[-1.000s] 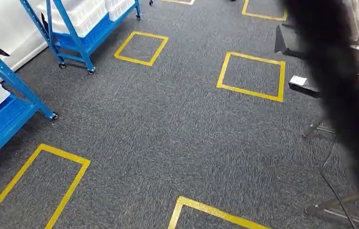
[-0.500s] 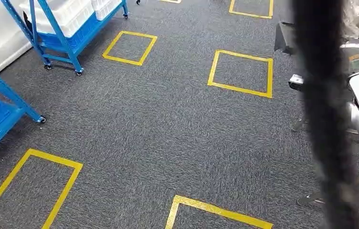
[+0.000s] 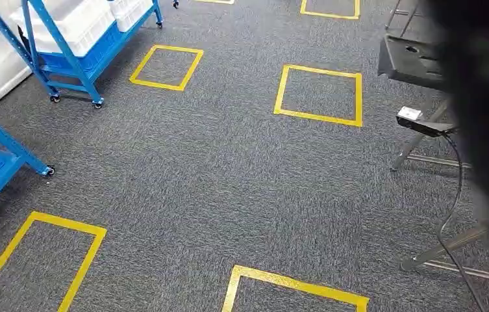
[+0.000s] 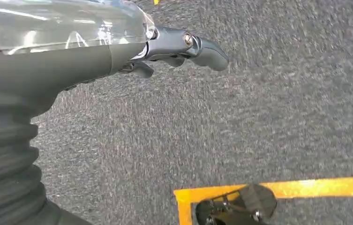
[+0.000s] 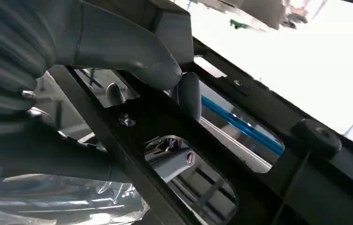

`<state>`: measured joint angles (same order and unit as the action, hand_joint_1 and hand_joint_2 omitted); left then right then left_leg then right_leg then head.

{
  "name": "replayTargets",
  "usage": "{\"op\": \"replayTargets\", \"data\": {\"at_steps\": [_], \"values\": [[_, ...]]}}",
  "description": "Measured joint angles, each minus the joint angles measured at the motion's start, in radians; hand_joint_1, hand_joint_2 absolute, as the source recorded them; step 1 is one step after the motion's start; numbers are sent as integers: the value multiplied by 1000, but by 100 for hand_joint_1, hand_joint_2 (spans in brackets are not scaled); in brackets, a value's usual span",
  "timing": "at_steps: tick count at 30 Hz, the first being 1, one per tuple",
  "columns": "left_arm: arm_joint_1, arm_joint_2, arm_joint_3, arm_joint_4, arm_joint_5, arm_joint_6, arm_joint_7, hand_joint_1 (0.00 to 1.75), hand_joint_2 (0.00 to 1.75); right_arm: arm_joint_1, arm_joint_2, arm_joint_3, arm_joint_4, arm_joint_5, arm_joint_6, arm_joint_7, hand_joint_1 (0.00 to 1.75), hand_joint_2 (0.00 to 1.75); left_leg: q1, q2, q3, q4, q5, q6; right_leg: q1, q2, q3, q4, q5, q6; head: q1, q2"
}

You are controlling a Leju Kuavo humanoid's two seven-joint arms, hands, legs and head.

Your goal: Take the parts from the cabinet and place them on the table.

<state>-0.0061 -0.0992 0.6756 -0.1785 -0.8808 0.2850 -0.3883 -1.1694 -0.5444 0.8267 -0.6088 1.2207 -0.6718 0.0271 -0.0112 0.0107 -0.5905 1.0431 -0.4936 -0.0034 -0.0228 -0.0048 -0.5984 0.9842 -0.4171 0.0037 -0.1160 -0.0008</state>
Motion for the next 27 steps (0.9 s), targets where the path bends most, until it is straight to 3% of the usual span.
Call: {"op": "replayTargets", "data": {"at_steps": [2, 3, 4, 5, 7, 8, 9, 12, 13, 14, 15, 17, 18, 19, 20, 21, 23, 24, 25, 27], "values": [[0, 0, 0, 0, -2, 0, 0, 0, 175, 3, -2, 0, 0, -1, 0, 0, 175, 175, 6, 0, -72, 166, -78, -5, 4, 7, -2, 1, 0, -7, 0, 0], [0, 0, 0, 0, -2, 0, 0, 0, 175, 5, -2, 0, 0, -1, 0, 0, 175, 175, 6, 0, -102, 230, -98, -5, 6, 12, -3, 2, -1, -8, 0, 0], [0, 0, 0, 0, -2, 0, 0, 0, 175, 9, -3, 0, 0, -1, 0, 0, 175, 175, 6, 0, -113, 254, -93, -3, 7, 16, -3, 4, -1, -8, 0, 0], [0, 0, 0, 0, -3, 0, 0, 0, 175, 13, -3, 0, -1, -1, 0, 0, 175, 175, 6, -1, -102, 228, -68, 0, 9, 22, -3, 6, -2, -9, 0, 0], [-1, 0, 0, 0, -7, -2, 0, 0, 175, 16, -4, 0, -2, 0, 0, 0, 175, 175, 5, -8, -23, 58, 26, 13, 9, 34, -3, 9, -3, -7, 0, 0], [-2, 0, 0, 0, -9, -2, 1, 0, 175, 16, -6, 0, -2, 0, 0, 2, 175, 175, 4, -25, 14, -28, 57, 20, 8, 37, -3, 10, -4, -6, 0, 0], [-3, 0, 0, 0, -9, -2, 4, 0, 175, 15, -8, 0, -2, 0, 1, 2, 175, 175, 1, -39, 31, -45, 44, 23, 12, 40, -7, 10, -3, -3, 0, 0], [-6, 0, -1, 0, -11, -2, 9, 0, 175, 21, -18, 0, -2, 2, 1, -2, 175, 175, -3, -31, 27, -56, 47, 26, 4, 50, -14, 4, 7, 14, 0, 0], [-7, 0, -1, 0, -11, -2, 9, 0, 175, 22, -20, 0, -2, 0, 1, -3, 175, 175, -1, -28, 31, -71, 55, 34, 6, 54, -13, 3, 8, 23, 0, 0], [-8, 0, -1, 0, -12, -2, 10, 0, 175, 23, -26, 0, -2, -1, 1, -3, 175, 175, 5, -19, 38, -85, 65, 39, 1, 43, -16, 13, -3, 24, 0, 0], [-9, -1, -1, 0, -13, -2, 10, 0, 175, 21, -30, 0, -2, -2, 1, -5, 175, 175, 2, -18, 39, -92, 68, 47, 4, 26, -38, 57, -38, 26, 0, 0], [-9, -1, -1, 0, -13, -2, 10, 0, 175, 22, -33, 0, -3, -2, 0, -8, 175, 175, 1, -14, 37, -90, 69, 49, 3, 20, -108, 214, -114, 30, 0, 0], [-9, -1, -1, 0, -13, -2, 10, 0, 175, 28, -34, 0, -2, -2, 0, -10, 175, 175, 1, -10, 36, -88, 68, 50, 1, 20, -144, 290, -140, 34, 0, 0], [-9, -1, -1, 0, -13, -2, 10, 0, 175, 34, -34, 0, -2, -2, 0, -11, 175, 175, 1, -6, 35, -84, 67, 49, -1, 19, -161, 323, -141, 37, 0, 0], [-10, -1, -1, 0, -13, -2, 10, 0, 175, 37, -34, 0, -2, -2, 0, -13, 175, 175, 1, -3, 35, -81, 65, 48, -4, 16, -151, 305, -120, 39, 0, 0], [-9, -2, -1, 0, -13, -3, 10, 0, 175, 36, -34, 0, -2, -3, 0, -13, 175, 175, 1, 0, 34, -76, 61, 45, -7, 11, -115, 238, -79, 42, 0, 0], [-9, -3, -1, 0, -14, -3, 11, 0, 175, 36, -38, 0, -2, -9, -1, -19, 175, 175, 2, 3, 33, -58, 49, 37, -11, -13, -16, 59, -4, 45, 0, 0], [-10, -3, -1, 0, -14, -3, 11, 0, 175, 32, -39, 0, -2, -13, -1, -20, 175, 175, -4, 4, 27, -49, 43, 30, -1, -24, -6, 34, -26, 41, 0, 0], [-11, -3, -1, 0, -14, -3, 11, 0, 175, 31, -39, 0, -2, -16, -2, -24, 175, 175, -5, 4, 22, -41, 40, 26, 0, -12, -10, 33, -19, 28, 0, 0], [-12, -3, -1, 0, -16, -3, 12, 0, 175, 31, -41, 0, -2, -21, -2, -31, 175, 175, -4, 9, 21, -43, 41, 22, 3, -8, -15, 38, -21, 20, 0, 0]]}}
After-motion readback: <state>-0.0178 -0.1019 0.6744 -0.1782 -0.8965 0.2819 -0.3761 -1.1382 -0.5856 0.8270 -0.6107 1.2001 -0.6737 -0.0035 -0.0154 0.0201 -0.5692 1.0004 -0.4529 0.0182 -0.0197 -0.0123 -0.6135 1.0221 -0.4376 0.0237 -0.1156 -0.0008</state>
